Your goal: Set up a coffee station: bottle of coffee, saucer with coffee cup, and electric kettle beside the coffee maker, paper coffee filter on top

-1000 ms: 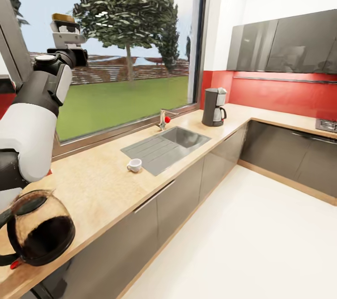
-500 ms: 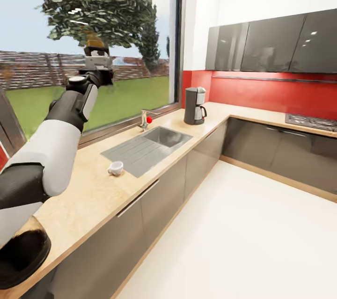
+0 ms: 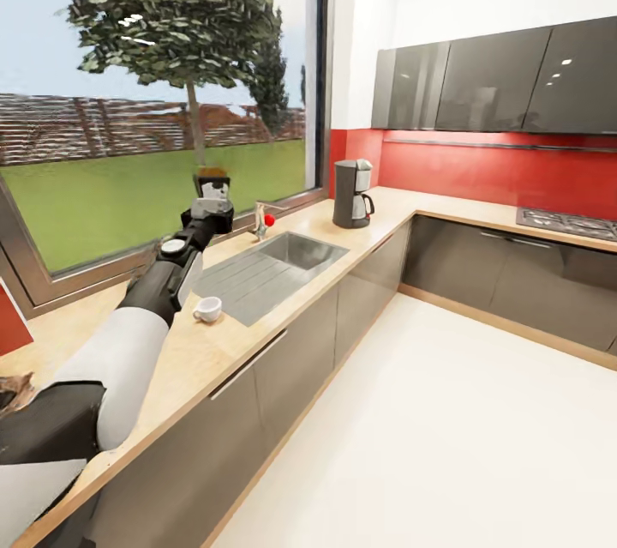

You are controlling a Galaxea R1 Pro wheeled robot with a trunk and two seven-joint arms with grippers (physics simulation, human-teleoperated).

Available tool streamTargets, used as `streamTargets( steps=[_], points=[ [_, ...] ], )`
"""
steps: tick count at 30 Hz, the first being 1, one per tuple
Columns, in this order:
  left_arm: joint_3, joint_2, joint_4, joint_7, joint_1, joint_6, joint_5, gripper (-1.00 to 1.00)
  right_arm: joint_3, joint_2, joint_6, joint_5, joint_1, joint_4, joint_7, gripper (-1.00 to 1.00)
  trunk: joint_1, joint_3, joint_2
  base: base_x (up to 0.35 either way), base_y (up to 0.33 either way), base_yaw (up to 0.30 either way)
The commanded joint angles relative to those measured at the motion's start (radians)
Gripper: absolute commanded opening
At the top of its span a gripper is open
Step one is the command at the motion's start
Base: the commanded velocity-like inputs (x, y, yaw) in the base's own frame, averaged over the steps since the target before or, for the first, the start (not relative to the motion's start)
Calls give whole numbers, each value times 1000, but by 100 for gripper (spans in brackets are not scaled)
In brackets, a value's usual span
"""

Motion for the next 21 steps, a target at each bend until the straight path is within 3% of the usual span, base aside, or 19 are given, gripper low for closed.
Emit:
streamTargets(
  steps=[1,6,14,21],
  points=[
    [2,-2,-3,-13,12,-5,-7,-100,7,0,-15,-2,-1,0,2,100,1,-2,-3,0,0,0],
    [2,-7,-4,-78,33,-18,-9,-100,8,4,-63,-2,-1,-1,3,100,1,-2,-3,0,0,0],
    [2,-6,-6,-107,58,-18,-10,-100,4,5,-67,-7,-1,-1,4,100,1,-2,-3,0,0,0],
    [1,-6,-66,-112,150,-20,-10,-100,5,6,-68,-76,-1,-1,5,100,1,-2,-3,0,0,-19]
  ],
)
